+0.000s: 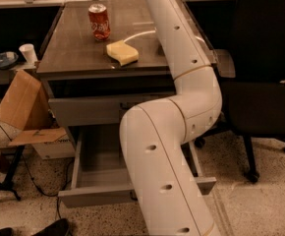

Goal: Place redbull can into middle drawer

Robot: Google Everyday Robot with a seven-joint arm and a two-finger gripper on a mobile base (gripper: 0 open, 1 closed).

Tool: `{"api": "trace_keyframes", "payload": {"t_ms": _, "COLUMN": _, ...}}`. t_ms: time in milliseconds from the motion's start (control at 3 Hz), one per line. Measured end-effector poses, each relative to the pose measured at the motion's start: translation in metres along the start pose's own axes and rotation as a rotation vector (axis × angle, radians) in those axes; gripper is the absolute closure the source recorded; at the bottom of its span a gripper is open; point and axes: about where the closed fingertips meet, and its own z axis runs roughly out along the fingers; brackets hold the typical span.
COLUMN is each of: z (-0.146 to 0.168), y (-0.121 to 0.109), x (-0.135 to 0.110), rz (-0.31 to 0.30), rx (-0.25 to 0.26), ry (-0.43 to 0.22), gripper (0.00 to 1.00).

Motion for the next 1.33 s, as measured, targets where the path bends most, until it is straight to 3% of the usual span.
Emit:
{"api": "trace_keyframes", "payload": {"t_ms": 333, "z": 0.000, "y": 0.030, "x": -0.025, "rz": -0.020, "rx": -0.063, "ry": -0.042, "gripper": 1.00}}
{"api": "trace_keyframes", "payload": {"t_ms": 667, "z": 0.004, "y": 0.087, "x": -0.052, "rz": -0.036, "rx": -0.197, "ry": -0.091, "gripper": 1.00}}
{"api": "trace_keyframes", "payload": {"t_ms": 1000, "z": 0.013, "y": 0.134, "x": -0.068, "rz": -0.024, "rx": -0.298, "ry": -0.140, "gripper": 1.00}}
{"api": "trace_keyframes", "payload": {"t_ms": 1333, "z": 0.014, "y": 0.132, "x": -0.063, "rz": -0.015, "rx": -0.304, "ry": -0.139, "gripper": 1.00}}
